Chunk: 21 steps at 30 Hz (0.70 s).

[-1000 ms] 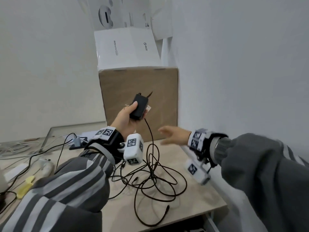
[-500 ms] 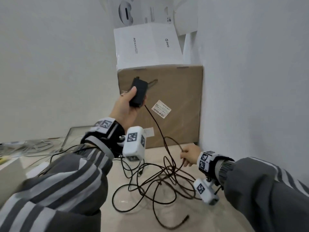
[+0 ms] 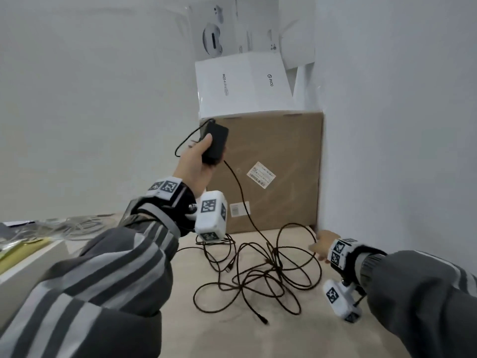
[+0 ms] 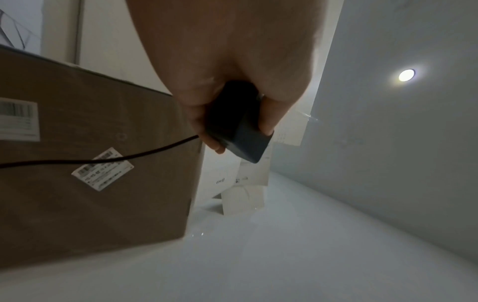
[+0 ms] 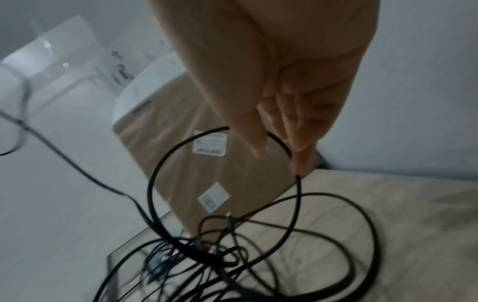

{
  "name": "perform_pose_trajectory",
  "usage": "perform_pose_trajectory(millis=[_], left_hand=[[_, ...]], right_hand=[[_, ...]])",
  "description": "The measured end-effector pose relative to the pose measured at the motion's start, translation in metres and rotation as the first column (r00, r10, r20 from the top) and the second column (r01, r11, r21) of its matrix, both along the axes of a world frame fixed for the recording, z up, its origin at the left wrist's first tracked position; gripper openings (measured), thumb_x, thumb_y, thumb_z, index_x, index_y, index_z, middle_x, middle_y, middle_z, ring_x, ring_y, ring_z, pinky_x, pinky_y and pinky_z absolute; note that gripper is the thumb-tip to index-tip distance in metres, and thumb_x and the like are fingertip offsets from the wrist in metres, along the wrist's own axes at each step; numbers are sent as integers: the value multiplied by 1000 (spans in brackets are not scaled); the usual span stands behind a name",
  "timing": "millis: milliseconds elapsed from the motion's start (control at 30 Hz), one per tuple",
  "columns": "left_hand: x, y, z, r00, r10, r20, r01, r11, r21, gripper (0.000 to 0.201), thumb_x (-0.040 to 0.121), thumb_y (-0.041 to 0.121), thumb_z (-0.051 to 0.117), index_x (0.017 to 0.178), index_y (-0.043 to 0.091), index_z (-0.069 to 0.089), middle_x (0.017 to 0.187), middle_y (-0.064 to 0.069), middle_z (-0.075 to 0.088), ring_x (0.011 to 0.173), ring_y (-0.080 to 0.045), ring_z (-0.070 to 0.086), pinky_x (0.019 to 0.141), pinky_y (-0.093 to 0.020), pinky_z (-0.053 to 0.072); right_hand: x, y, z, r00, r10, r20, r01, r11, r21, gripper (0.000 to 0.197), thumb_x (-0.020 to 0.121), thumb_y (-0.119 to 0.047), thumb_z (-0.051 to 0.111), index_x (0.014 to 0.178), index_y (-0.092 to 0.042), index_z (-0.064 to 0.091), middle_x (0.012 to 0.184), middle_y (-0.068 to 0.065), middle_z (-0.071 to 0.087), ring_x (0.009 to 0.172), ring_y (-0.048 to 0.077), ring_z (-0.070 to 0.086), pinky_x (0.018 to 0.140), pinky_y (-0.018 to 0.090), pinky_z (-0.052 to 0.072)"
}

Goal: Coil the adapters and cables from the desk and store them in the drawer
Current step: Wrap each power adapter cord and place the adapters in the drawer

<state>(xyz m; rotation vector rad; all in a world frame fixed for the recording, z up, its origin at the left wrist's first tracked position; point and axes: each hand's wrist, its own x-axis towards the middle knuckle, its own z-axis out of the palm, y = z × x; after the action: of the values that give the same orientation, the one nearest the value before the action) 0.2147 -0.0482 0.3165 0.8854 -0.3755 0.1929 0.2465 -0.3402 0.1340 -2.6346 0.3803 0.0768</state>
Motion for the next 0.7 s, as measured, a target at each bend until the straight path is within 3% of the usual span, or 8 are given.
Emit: perform_pose_trajectory(millis=[67, 167, 267, 333, 433, 533, 633, 700], left_hand=[[-11, -13, 4, 998, -55, 20, 55, 998, 26, 20, 98, 12, 48, 113, 1, 55, 107, -15, 63, 89, -26, 62, 67, -25, 56], [-27, -25, 18, 993, -100, 55, 98, 995, 33, 21, 99, 12, 47, 116, 1, 51, 106, -15, 63, 86, -27, 63, 70, -25, 56], [-40, -29, 32, 990, -112, 90, 110, 993, 30, 32, 98, 11, 49, 128, 1, 42, 105, -18, 63, 81, -28, 67, 66, -27, 57], [-47, -28, 37, 989, -111, 98, 112, 994, 0, 41, 97, 12, 52, 134, 4, 36, 107, -19, 63, 78, -28, 69, 64, -28, 56], [-56, -20, 41, 988, -105, 109, 102, 994, 31, 36, 98, 13, 50, 131, 1, 42, 110, -18, 61, 81, -26, 68, 67, -26, 56], [-59, -8, 36, 992, -71, 100, 65, 996, 59, 39, 98, 13, 50, 133, -3, 44, 108, -15, 62, 86, -25, 64, 69, -25, 55], [-57, 8, 21, 999, -11, 35, 9, 999, 39, 46, 97, 11, 52, 138, -4, 39, 109, -16, 60, 88, -25, 61, 69, -26, 55], [-52, 13, 9, 1000, 11, -21, -11, 999, 38, 49, 96, 12, 54, 140, -4, 36, 113, -18, 59, 88, -26, 61, 68, -27, 55]], right_hand=[[-9, 14, 4, 985, 140, 101, -133, 989, -70, 63, 85, -30, 63, 140, -10, 40, 138, 12, 49, 125, 26, 49, 103, 30, 41], [-31, 53, 23, 875, 449, 180, -444, 893, -68, 70, 86, -27, 67, 146, -20, 33, 154, 5, 26, 140, 18, 28, 111, 24, 23], [-50, 85, 34, 786, 596, 166, -598, 800, -42, 67, 87, -22, 65, 146, -20, 35, 155, -2, 20, 125, 14, 39, 106, 23, 29], [-59, 97, 36, 747, 630, 213, -642, 766, -15, 54, 89, -24, 63, 139, -16, 46, 146, -4, 36, 107, 6, 40, 98, 22, 35], [-62, 100, 41, 740, 565, 365, -608, 794, 3, 18, 93, -25, 55, 102, -16, 69, 103, 0, 68, 81, 13, 59, 70, 18, 44], [-61, 88, 81, 782, 339, 523, -493, 850, 186, 19, 96, -17, 52, 86, -14, 68, 83, 3, 69, 58, 8, 61, 52, 17, 47], [-62, 67, 148, 635, 23, 772, -410, 857, 311, 24, 94, -14, 52, 74, -19, 65, 65, 0, 65, 41, 0, 54, 45, 17, 42], [-70, 56, 186, 611, 19, 792, -402, 869, 289, 23, 93, -15, 53, 74, -20, 65, 64, -1, 65, 42, 1, 55, 46, 15, 43]])
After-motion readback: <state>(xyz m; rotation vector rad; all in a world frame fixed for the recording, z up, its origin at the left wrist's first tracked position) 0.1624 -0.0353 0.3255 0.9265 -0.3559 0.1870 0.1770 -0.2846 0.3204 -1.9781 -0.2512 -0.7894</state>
